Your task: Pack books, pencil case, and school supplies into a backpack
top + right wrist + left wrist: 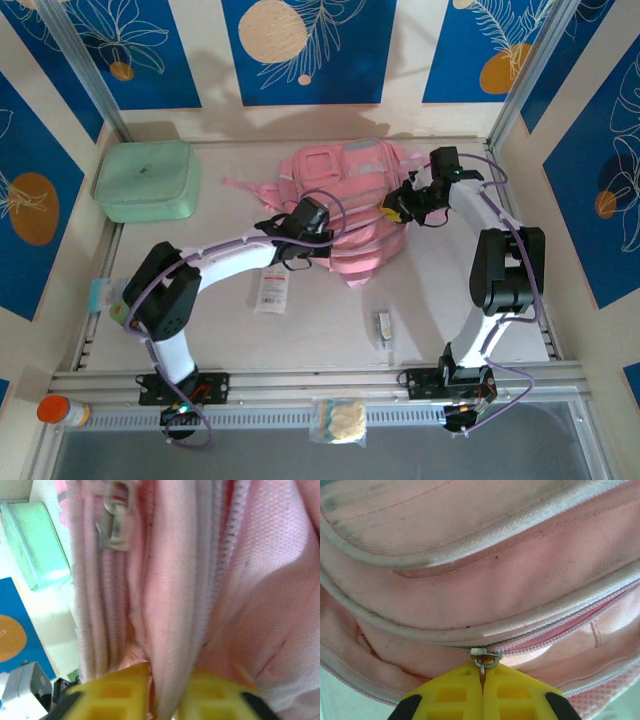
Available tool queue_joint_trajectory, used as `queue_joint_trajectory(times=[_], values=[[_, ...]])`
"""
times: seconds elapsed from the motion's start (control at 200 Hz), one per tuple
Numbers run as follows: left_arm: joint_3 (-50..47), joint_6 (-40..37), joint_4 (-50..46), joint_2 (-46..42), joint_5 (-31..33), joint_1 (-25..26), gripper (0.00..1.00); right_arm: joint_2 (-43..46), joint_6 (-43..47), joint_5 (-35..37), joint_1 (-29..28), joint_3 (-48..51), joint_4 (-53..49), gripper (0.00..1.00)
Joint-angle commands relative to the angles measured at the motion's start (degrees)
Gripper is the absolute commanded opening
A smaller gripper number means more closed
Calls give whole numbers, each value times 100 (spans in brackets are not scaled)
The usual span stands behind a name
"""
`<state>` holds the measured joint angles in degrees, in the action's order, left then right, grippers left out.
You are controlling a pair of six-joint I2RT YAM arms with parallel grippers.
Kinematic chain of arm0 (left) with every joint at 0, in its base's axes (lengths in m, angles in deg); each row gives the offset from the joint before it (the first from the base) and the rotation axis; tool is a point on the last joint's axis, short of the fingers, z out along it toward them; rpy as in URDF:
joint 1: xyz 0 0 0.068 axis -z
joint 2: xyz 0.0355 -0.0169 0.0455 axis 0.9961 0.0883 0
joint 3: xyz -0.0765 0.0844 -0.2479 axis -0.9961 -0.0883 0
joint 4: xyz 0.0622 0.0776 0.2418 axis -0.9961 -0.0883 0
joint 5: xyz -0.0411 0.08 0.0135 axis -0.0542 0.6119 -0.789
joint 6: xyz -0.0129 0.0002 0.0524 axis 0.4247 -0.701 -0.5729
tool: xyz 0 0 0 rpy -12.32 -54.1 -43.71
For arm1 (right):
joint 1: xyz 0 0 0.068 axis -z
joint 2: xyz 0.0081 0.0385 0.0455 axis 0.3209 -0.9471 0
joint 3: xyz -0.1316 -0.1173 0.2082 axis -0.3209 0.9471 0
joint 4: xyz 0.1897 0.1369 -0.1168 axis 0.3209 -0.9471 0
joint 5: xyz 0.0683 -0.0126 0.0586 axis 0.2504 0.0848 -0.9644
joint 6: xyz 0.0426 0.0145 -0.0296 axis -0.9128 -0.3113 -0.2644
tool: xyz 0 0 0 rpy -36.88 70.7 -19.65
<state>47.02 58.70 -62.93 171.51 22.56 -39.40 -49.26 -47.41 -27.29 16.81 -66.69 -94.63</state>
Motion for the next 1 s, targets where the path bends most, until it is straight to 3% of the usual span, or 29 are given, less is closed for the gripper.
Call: queue_joint_trajectory(times=[0.0,0.075,0.2,0.315,0.415,0.615,0.715,0.885,0.995], values=[[177,-92,32,-2,-512,52,0,508,-539,85,-119,421,587,38],[200,-62,192,10,-573,82,0,933,-1265,130,-330,1078,939,54],[225,-6,269,24,-569,87,0,1573,-2185,619,-810,1726,1246,69],[207,-9,333,29,-627,94,0,1891,-3232,1234,-1307,2169,1906,76],[208,-37,322,20,-601,87,0,1716,-3595,2009,-1695,1973,1898,75],[242,-48,383,46,-608,87,0,885,-3951,2677,-2024,1512,1986,60],[299,-98,377,77,-638,79,0,585,-3613,2844,-2147,1142,1974,40],[253,-166,202,-59,-413,66,0,-3,-2693,2463,-2182,488,1852,9],[-64,-70,255,-306,-317,65,0,-51,-2016,2140,-2269,304,1866,0]])
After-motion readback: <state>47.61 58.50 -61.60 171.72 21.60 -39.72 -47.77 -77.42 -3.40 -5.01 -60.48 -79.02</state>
